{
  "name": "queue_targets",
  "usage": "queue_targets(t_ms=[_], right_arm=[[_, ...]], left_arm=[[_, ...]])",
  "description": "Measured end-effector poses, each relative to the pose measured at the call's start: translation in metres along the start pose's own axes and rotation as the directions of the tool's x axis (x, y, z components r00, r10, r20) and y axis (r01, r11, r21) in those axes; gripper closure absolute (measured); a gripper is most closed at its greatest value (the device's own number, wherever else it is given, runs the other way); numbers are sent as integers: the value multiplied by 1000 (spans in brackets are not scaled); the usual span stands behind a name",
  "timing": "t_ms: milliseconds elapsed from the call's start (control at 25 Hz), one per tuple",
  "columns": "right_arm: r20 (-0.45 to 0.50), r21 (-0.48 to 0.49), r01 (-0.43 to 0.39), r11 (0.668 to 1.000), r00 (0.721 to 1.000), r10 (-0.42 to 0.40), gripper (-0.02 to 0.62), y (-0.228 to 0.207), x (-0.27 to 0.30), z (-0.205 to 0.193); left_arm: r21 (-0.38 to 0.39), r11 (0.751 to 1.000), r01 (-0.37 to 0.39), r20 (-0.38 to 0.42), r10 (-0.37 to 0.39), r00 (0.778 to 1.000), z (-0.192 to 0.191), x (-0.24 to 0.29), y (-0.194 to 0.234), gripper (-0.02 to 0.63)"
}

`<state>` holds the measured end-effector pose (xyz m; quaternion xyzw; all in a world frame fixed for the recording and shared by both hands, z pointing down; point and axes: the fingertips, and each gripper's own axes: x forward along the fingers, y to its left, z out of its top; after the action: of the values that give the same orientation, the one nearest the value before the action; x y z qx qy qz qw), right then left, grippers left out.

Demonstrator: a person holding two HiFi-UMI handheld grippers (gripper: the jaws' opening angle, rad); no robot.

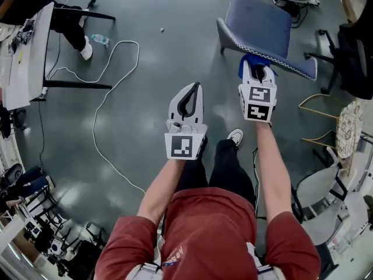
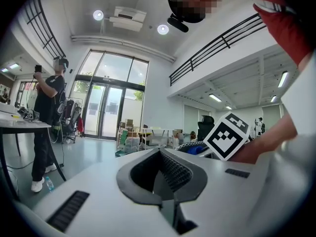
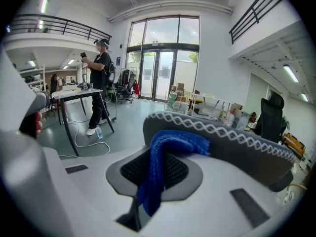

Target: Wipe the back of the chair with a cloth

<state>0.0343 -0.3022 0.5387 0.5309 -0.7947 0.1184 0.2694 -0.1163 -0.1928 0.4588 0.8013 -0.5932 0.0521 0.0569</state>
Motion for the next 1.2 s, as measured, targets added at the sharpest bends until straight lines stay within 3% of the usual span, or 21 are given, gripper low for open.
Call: queue_targets(t_ms=[320,680,800,960,1200], right_arm=[[-19,10,-33,999,999,34,534,51,28,16],[-17,56,-19,998,1000,20,534,56,21,22],[8,66,-26,997,1000,26,534,55,-1,27],[41,71,-45,996,998,42,534,46,-56,34],[127,115,41,993,990,-56,534,-15,-139,45]], left_arm=[[-29,998,-53,-4,53,999,4,-23,49,592],[-38,998,-46,1,46,999,17,-26,62,592],[-65,997,-50,43,53,998,37,-21,56,592],[-99,994,-37,-39,33,999,45,-19,33,592],[-94,994,60,-28,-63,998,87,2,-9,592]])
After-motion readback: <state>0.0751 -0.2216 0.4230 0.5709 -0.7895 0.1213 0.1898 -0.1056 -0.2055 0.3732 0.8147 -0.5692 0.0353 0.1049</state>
